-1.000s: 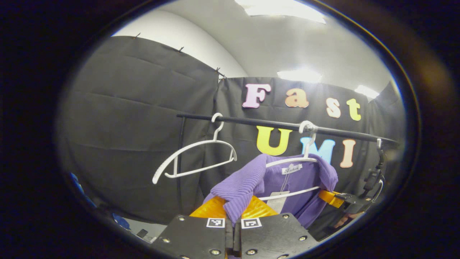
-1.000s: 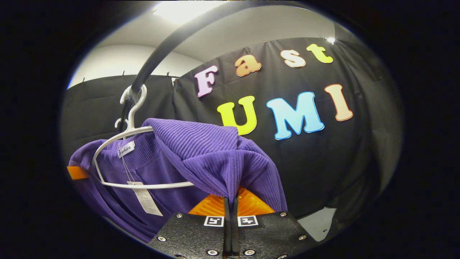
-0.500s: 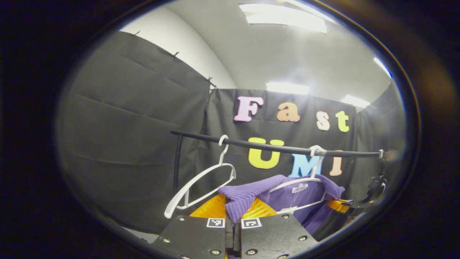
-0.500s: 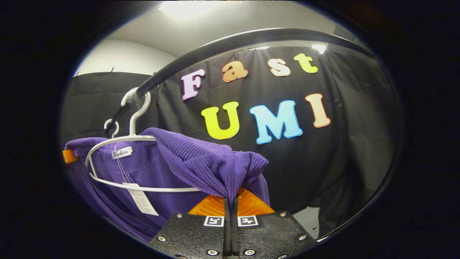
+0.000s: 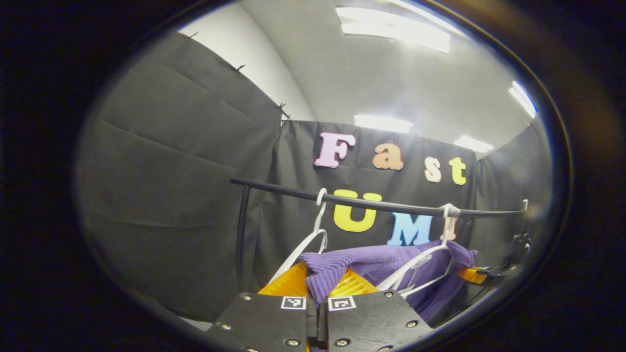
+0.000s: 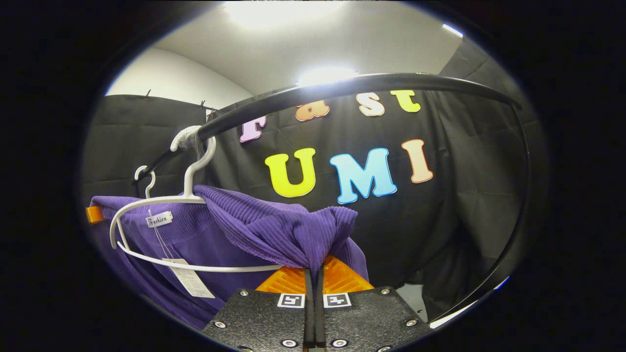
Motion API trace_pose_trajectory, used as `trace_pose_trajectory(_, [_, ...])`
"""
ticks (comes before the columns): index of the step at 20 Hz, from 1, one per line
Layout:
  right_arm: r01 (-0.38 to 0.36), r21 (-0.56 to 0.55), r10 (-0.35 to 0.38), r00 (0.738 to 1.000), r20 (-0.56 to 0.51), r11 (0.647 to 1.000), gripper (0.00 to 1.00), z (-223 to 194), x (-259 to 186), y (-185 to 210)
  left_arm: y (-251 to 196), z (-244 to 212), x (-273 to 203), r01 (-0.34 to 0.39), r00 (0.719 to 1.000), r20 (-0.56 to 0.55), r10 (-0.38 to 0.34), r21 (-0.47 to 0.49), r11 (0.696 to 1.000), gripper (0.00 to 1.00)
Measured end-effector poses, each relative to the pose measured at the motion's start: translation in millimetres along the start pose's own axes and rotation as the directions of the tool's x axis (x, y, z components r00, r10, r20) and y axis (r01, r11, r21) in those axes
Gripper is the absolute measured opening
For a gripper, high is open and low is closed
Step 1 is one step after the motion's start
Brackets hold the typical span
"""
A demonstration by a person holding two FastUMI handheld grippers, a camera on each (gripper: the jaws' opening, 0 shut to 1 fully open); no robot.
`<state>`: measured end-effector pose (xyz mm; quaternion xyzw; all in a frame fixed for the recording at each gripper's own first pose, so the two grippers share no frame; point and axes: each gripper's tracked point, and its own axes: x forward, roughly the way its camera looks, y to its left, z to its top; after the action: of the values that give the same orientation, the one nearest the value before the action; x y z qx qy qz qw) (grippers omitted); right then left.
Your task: Grasp the clothes on the hanger with both hands and then place them into the laundry hamper below.
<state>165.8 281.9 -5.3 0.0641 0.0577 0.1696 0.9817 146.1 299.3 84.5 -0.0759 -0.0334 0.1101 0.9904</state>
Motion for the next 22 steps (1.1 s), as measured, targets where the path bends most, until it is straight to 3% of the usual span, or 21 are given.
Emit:
trace_pose_trajectory(4, [0.022, -0.007, -0.022, 1.000, 0.013, 1.000, 0.00, 2, -6, 0, 8, -19, 1, 0.035, 0.999, -0.016, -0.035, -0.046, 0.998, 0.01])
trace_pose_trajectory(9, [0.044, 0.002, -0.044, 0.998, 0.039, 0.999, 0.00, 9, -13, -10, -1, -52, -9, 0.059, 0.997, -0.047, -0.059, 0.009, 0.998, 0.01])
trace_pose_trajectory(14, [0.052, -0.004, -0.052, 0.997, 0.063, 0.999, 0.00, 15, -8, -18, -18, -88, -21, 0.066, 0.995, -0.079, -0.065, 0.005, 0.998, 0.02])
trace_pose_trajectory(22, [0.022, -0.008, -0.022, 0.997, 0.073, 1.000, 0.00, 17, 9, -39, -57, -121, -22, 0.055, 0.996, -0.073, -0.052, 0.031, 0.998, 0.01])
